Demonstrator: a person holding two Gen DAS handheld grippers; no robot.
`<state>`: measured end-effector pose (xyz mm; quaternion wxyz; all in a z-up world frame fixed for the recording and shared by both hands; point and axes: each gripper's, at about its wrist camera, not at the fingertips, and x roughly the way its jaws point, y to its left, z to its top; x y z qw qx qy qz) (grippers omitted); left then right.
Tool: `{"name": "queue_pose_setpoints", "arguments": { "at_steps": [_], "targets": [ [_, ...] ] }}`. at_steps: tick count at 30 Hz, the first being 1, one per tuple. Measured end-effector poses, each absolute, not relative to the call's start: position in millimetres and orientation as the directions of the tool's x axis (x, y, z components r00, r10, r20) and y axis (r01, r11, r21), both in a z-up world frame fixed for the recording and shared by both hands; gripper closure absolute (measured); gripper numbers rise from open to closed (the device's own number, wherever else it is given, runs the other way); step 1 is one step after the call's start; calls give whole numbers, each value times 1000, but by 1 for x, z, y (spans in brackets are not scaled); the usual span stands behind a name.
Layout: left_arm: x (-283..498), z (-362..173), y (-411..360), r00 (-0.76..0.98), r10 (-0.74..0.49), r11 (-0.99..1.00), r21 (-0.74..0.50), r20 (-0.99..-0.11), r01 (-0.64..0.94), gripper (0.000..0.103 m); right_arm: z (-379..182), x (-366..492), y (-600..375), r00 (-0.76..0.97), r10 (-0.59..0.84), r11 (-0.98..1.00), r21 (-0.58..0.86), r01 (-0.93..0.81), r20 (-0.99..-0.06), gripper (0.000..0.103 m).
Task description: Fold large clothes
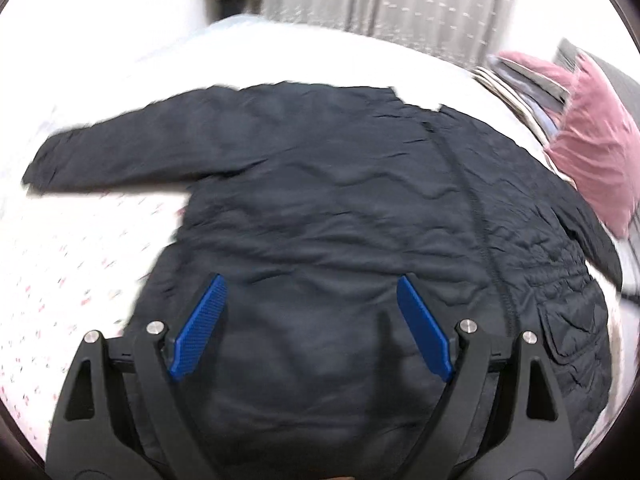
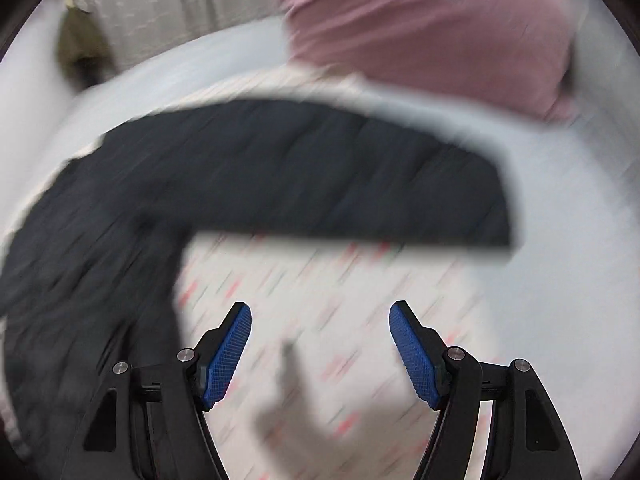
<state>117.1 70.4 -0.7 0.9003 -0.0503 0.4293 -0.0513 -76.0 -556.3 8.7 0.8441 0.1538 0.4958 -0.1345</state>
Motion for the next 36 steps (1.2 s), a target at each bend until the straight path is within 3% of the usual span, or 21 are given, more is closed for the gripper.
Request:
{"name": "queue_pose_setpoints", "arguments": {
  "at_steps": [4, 8, 9, 10, 12, 13, 17, 20, 23, 27, 30, 31, 36],
  "targets": [
    [111, -14, 110, 559, -144, 985, -172, -817, 4, 16, -16, -121, -525, 482, 167, 882, 349, 317, -860, 30],
    [100, -29, 132, 518, -150, 983, -185, -842, -16, 16, -28, -151, -486, 457, 311, 863, 450, 232, -833, 32],
    [97, -32, 135, 515, -154, 982, -189, -843, -16, 16, -31, -157, -479, 451, 333, 860, 463, 215, -828, 40],
    [95, -34, 138, 515, -158, 981, -192, -843, -13, 16, -36, -162, -463, 426, 379, 853, 489, 185, -822, 60],
    [89, -35, 143, 521, -162, 982, -191, -838, -2, 16, -40, -167, -444, 385, 387, 861, 478, 173, -838, 85],
    [85, -35, 143, 529, -162, 982, -186, -833, 7, 16, -41, -169, -436, 383, 368, 872, 457, 174, -847, 91],
    [77, -31, 148, 542, -164, 984, -178, -824, 28, 16, -23, -186, -416, 384, 347, 877, 441, 189, -855, 95],
    [72, -32, 149, 536, -167, 985, -166, -828, 50, 16, -23, -197, -402, 333, 282, 906, 364, 215, -900, 95],
    [73, -35, 149, 530, -147, 989, -137, -835, 58, 16, -31, -196, -384, 276, 151, 950, 216, 226, -949, 87],
    [69, -22, 147, 580, -154, 987, -151, -800, 54, 16, -10, -190, -377, 318, 43, 956, 131, 261, -947, 69],
    [67, -11, 137, 616, -202, 977, -197, -761, 77, 16, 13, -180, -386, 418, 5, 949, 137, 286, -909, 40],
    [68, -8, 132, 622, -217, 974, -210, -752, 86, 16, 20, -173, -398, 464, -24, 936, 142, 321, -886, 35],
    [69, -1, 99, 631, -308, 950, -272, -712, 155, 16, 26, -149, -486, 541, -171, 849, 155, 504, -823, 35]
  ]
}}
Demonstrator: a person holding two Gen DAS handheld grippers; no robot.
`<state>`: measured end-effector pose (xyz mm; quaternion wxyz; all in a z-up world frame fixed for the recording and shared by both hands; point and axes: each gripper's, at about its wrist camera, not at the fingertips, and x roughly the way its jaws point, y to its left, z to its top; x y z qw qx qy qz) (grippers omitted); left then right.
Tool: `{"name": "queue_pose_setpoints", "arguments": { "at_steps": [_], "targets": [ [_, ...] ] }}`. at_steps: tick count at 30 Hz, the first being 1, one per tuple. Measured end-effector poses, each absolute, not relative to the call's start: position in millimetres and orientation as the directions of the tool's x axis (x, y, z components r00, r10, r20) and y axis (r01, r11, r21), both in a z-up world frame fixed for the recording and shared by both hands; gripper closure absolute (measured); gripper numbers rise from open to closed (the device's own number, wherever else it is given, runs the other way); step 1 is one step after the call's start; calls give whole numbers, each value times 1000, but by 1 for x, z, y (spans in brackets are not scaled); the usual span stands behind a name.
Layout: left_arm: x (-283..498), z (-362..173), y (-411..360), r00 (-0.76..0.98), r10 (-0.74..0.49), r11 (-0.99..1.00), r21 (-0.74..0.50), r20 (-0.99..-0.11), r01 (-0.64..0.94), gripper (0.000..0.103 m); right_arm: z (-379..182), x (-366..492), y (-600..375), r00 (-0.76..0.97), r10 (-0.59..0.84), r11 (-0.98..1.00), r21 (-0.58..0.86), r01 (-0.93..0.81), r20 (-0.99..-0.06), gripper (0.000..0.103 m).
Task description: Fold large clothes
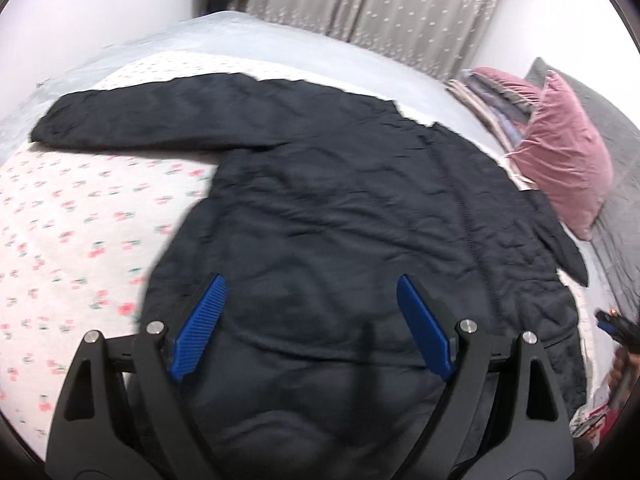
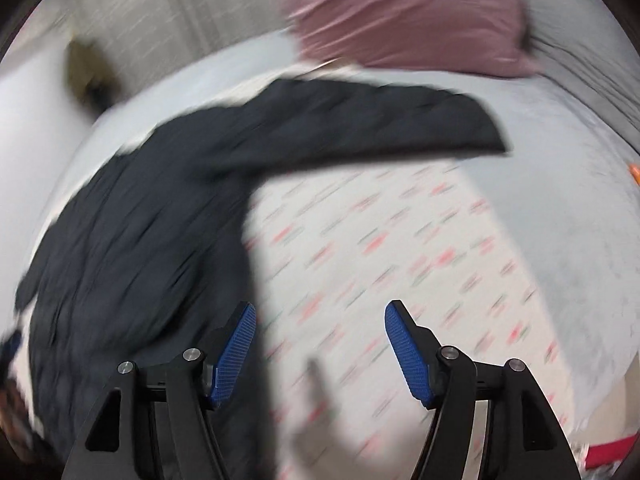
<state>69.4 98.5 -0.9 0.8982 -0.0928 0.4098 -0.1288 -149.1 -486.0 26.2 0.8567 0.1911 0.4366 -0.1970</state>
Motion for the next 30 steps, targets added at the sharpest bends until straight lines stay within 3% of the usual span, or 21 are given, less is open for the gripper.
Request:
{"name": "queue_pose_setpoints", "arguments": {
  "at_steps": [7, 14, 15, 16, 17, 19, 21, 25, 27, 29, 30],
  "targets": [
    [78, -7, 56, 641, -329, 944, -257, -694, 206, 16, 0, -130, -635, 488, -324, 609, 216, 763, -810, 35],
    [89, -15, 32, 644, -290, 957, -190, -708, 221, 16, -14, -94, -712, 436, -410, 467, 226, 855, -801, 35],
    [91, -16, 31, 639, -289, 956, -189, -713, 222, 16, -12, -91, -716, 439, -422, 460, 231, 858, -793, 42],
    [92, -18, 29, 632, -288, 957, -187, -719, 223, 16, -9, -94, -717, 451, -420, 466, 239, 852, -788, 75],
    [94, -20, 27, 626, -285, 957, -182, -726, 225, 16, -12, -87, -723, 470, -399, 485, 253, 837, -788, 92],
    [97, -23, 24, 617, -273, 960, -167, -738, 224, 16, 0, -81, -712, 500, -408, 556, 227, 800, -764, 96],
    [99, -28, 21, 608, -261, 963, -157, -750, 221, 16, 11, -92, -695, 487, -510, 583, 132, 802, -709, 97],
    [102, -36, 18, 586, -260, 962, -149, -768, 231, 16, -23, -93, -690, 221, -590, 475, -112, 873, -777, 96],
    [101, -35, 18, 589, -250, 963, -136, -768, 231, 16, -18, -77, -668, 119, -677, 462, -293, 837, -727, 94],
    [101, -32, 21, 589, -257, 962, -146, -766, 230, 16, -7, -71, -658, 127, -659, 484, -289, 826, -741, 87],
    [102, -31, 22, 589, -264, 961, -157, -764, 228, 16, 1, -73, -653, 141, -650, 484, -264, 834, -746, 77]
  ]
}}
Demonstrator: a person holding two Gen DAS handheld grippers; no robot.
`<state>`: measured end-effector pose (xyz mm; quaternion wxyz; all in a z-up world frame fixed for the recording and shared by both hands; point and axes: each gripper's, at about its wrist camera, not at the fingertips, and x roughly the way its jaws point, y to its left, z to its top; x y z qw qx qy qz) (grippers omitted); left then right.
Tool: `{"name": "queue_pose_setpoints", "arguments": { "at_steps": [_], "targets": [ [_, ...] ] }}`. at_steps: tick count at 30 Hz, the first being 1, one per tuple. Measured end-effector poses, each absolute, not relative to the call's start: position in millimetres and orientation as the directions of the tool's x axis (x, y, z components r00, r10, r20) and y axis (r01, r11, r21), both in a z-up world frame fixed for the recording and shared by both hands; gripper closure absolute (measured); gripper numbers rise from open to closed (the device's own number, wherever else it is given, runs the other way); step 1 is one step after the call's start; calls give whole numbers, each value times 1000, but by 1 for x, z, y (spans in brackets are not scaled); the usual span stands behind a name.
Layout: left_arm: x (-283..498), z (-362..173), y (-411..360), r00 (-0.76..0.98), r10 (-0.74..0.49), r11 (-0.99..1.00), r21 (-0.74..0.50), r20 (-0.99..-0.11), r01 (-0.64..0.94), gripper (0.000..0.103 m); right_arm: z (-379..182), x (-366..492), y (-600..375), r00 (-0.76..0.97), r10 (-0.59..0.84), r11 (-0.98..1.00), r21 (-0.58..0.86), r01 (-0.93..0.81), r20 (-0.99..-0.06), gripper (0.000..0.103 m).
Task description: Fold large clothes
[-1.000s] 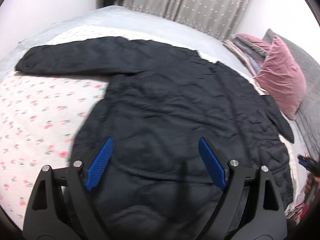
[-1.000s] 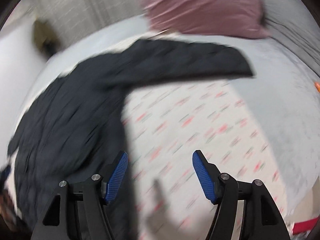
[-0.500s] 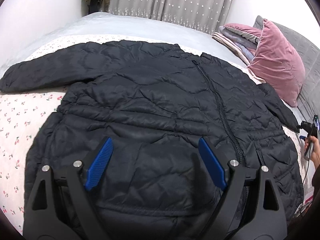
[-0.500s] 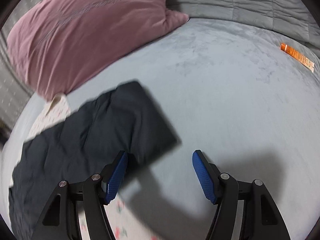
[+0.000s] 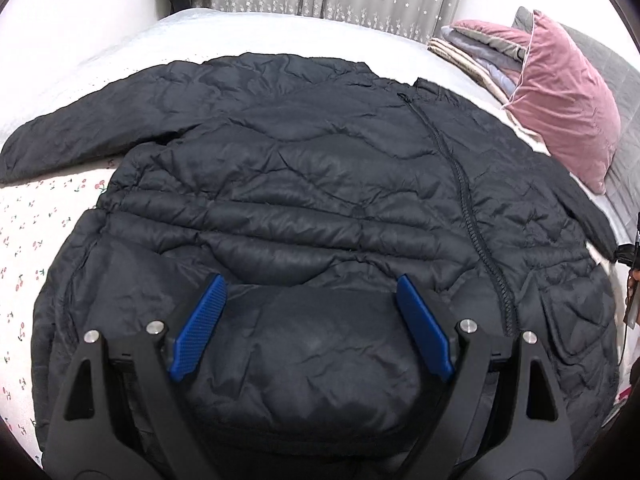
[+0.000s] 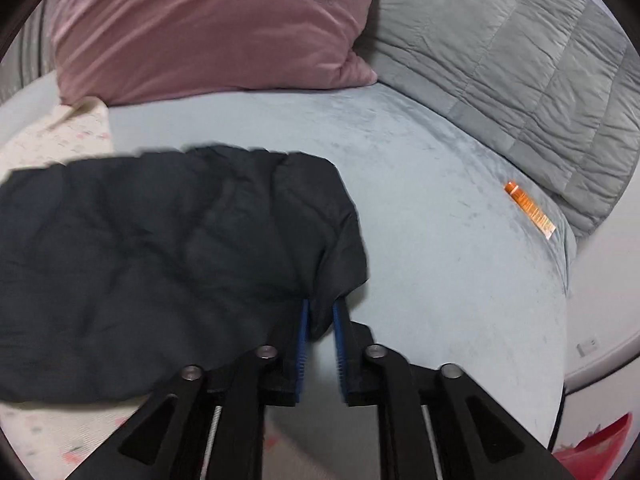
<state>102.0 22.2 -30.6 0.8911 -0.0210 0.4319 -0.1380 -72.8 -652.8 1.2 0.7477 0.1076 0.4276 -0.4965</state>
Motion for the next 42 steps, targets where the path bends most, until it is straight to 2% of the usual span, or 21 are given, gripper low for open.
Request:
{"name": "queue_pose_setpoints", "arguments": {
  "at_steps": [1, 3, 10, 14, 21, 23, 24, 25, 33, 42],
  "targets": [
    [102, -28, 26, 590, -271, 960, -171, -760, 220, 16, 11, -76, -647, 169, -640, 487, -226, 844, -750, 61],
    [103, -25, 33, 588, -277, 960, -192, -760, 204, 16, 35, -83, -628, 256, -618, 515, -136, 846, -743, 45],
    [111, -19, 53, 540, -294, 955, -269, -789, 127, 16, 105, -89, -505, 508, -525, 686, 14, 728, -683, 26],
    [109, -19, 63, 531, -305, 946, -315, -790, 76, 16, 114, -80, -431, 589, -420, 773, 68, 631, -691, 23],
    [109, -20, 103, 537, -318, 906, -417, -781, -70, 15, 79, -65, -348, 670, -148, 884, 207, 419, -727, 22],
    [114, -18, 120, 532, -308, 902, -420, -789, -101, 13, 68, -64, -344, 670, -140, 893, 199, 403, -729, 21],
    [117, -17, 130, 525, -287, 906, -406, -801, -124, 4, 63, -61, -339, 663, -136, 898, 191, 396, -736, 21],
    [120, -16, 142, 525, -256, 908, -388, -812, -157, 0, 61, -58, -335, 663, -123, 901, 196, 386, -739, 21],
    [148, -7, 246, 596, -118, 832, -406, -795, -377, 0, 50, -41, -329, 677, -86, 906, 226, 358, -731, 21],
    [195, -6, 329, 629, 21, 828, -339, -777, -447, 0, 48, -20, -319, 679, -78, 938, 176, 297, -730, 21]
  ]
}}
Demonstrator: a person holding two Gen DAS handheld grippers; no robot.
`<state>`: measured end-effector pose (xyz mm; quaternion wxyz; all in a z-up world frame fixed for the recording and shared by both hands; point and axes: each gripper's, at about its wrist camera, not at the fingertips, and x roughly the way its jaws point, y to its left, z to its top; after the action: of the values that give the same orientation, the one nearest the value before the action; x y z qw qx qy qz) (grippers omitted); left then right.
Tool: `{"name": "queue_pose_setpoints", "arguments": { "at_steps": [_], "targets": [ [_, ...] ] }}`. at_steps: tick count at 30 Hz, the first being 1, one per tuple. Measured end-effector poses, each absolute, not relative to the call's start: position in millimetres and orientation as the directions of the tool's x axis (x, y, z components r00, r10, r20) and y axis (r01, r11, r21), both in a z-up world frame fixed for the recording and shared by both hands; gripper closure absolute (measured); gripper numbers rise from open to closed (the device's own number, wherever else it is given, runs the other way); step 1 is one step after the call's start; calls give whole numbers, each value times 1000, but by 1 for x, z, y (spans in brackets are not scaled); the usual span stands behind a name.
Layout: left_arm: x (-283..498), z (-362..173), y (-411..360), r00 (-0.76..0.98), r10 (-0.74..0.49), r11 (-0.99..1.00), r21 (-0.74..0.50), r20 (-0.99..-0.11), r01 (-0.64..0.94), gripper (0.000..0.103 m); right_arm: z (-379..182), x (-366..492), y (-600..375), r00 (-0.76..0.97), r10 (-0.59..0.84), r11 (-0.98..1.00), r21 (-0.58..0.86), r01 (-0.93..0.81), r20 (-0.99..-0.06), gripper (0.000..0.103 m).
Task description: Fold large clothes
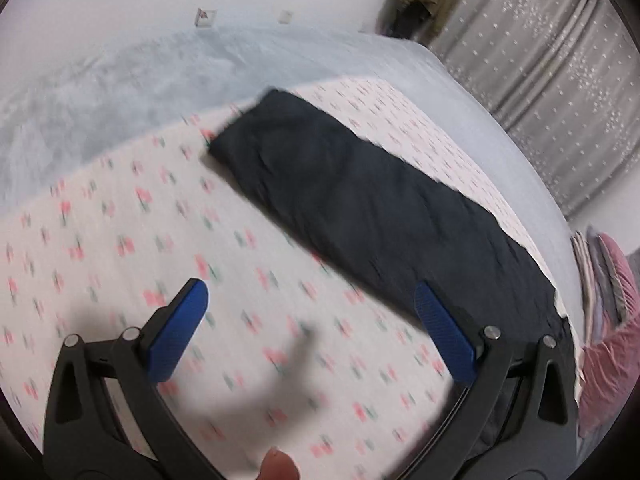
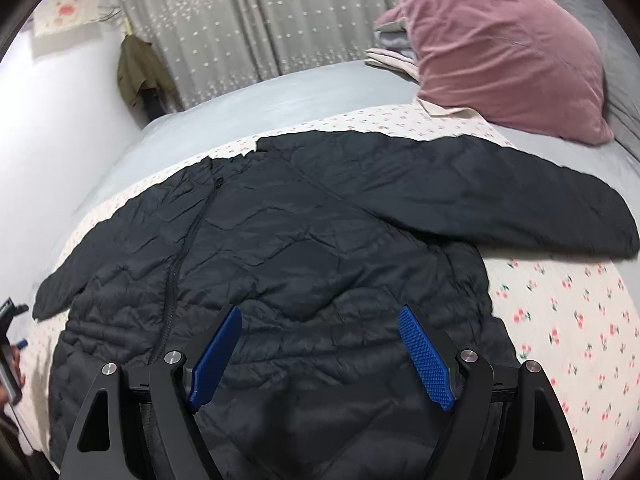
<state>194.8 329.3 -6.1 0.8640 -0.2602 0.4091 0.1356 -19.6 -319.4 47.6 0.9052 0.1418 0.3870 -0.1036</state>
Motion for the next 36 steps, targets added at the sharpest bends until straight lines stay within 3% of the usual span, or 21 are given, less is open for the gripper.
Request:
{"name": "queue_pose_setpoints", "arguments": {
  "at_steps": [9, 17, 23, 25, 28, 30, 31, 33, 36],
  "targets": [
    [243, -49, 372, 562, -83, 777, -406, -823, -481, 0, 30, 7, -320, 678, -24, 933, 228, 280, -735, 21],
    [257, -45, 365, 609, 4, 795, -368, -793, -483, 0, 21, 16, -315, 659, -50, 944, 180, 277, -751, 21],
    [262, -49, 366, 690, -56, 758, -481, -722, -441, 2, 18, 20, -309, 653, -50, 953, 161, 258, -755, 21],
    [265, -50, 368, 700, -73, 746, -504, -710, -434, 11, 18, 20, -308, 653, -51, 955, 154, 253, -755, 21],
    [272, -52, 370, 692, -97, 718, -532, -715, -449, 40, 18, 20, -306, 653, -47, 957, 153, 246, -756, 21],
    [272, -53, 374, 682, -117, 684, -557, -721, -471, 74, 18, 20, -306, 654, -40, 957, 159, 243, -755, 21],
    [271, -53, 377, 685, -130, 662, -577, -717, -479, 82, 19, 19, -305, 655, -38, 957, 161, 241, -754, 21],
    [266, -46, 378, 707, -126, 645, -599, -696, -475, 91, 20, 18, -305, 660, -35, 957, 166, 238, -750, 21],
    [261, -22, 369, 738, -91, 687, -579, -668, -439, 94, 23, 16, -305, 669, -31, 956, 173, 236, -742, 21]
  ]
}}
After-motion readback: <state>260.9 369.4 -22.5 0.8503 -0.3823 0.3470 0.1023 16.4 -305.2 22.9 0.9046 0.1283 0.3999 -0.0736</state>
